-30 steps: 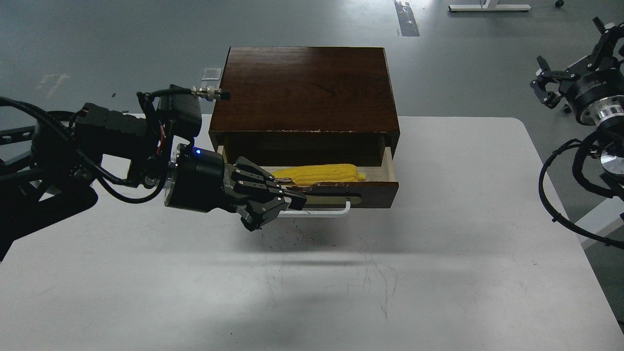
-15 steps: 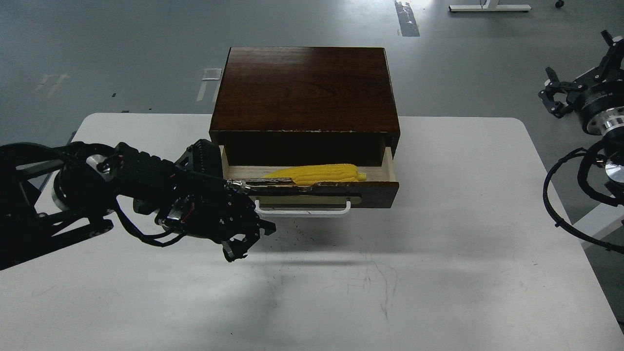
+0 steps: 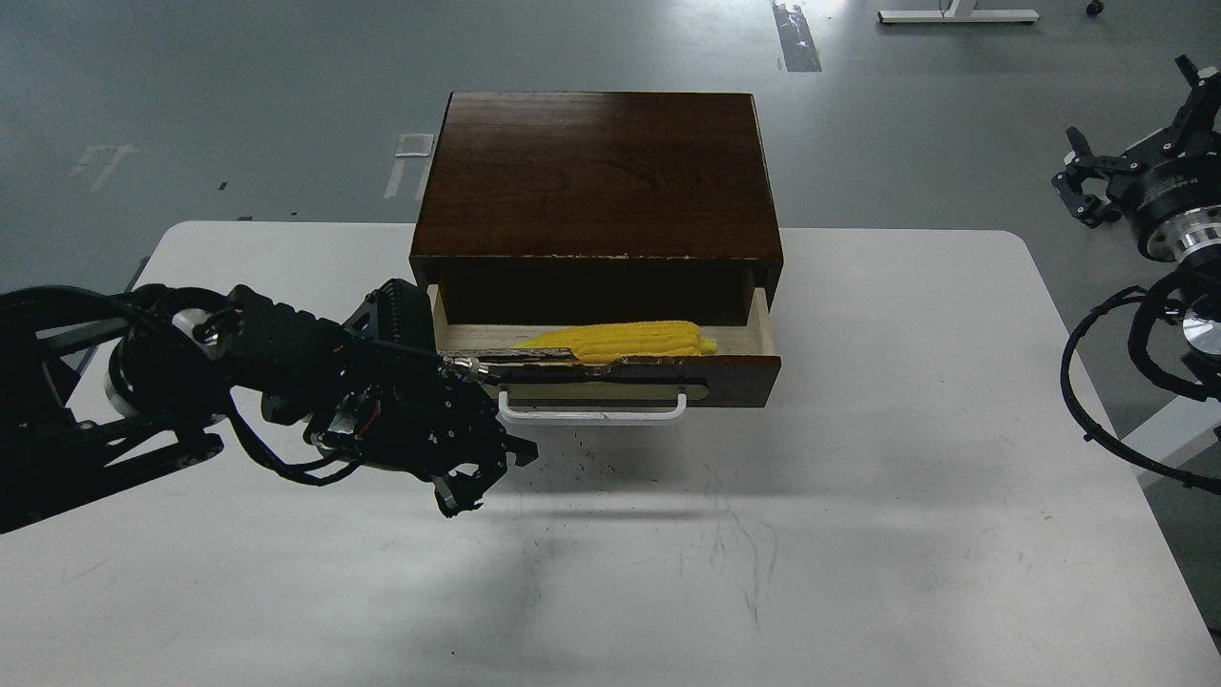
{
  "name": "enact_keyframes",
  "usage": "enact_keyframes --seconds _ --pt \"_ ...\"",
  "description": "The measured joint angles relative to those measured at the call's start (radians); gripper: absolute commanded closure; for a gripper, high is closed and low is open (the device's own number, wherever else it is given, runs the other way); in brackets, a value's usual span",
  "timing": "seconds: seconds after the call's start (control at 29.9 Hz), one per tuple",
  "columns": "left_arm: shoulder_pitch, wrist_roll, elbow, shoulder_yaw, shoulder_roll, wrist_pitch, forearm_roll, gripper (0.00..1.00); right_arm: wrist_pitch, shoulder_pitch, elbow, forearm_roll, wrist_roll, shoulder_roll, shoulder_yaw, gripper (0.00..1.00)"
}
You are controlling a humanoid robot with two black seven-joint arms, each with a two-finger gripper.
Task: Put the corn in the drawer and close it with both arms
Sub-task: 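Push the drawer front toward the box with the left gripper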
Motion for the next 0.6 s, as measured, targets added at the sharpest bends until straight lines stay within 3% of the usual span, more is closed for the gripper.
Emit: enact_keyframes --seconds 0.6 --pt "-0.01 0.007 0.068 -0.009 -0.032 0.0 0.0 1.0 0.025 0.007 -0.058 -0.002 0.0 0.013 -0.012 0.0"
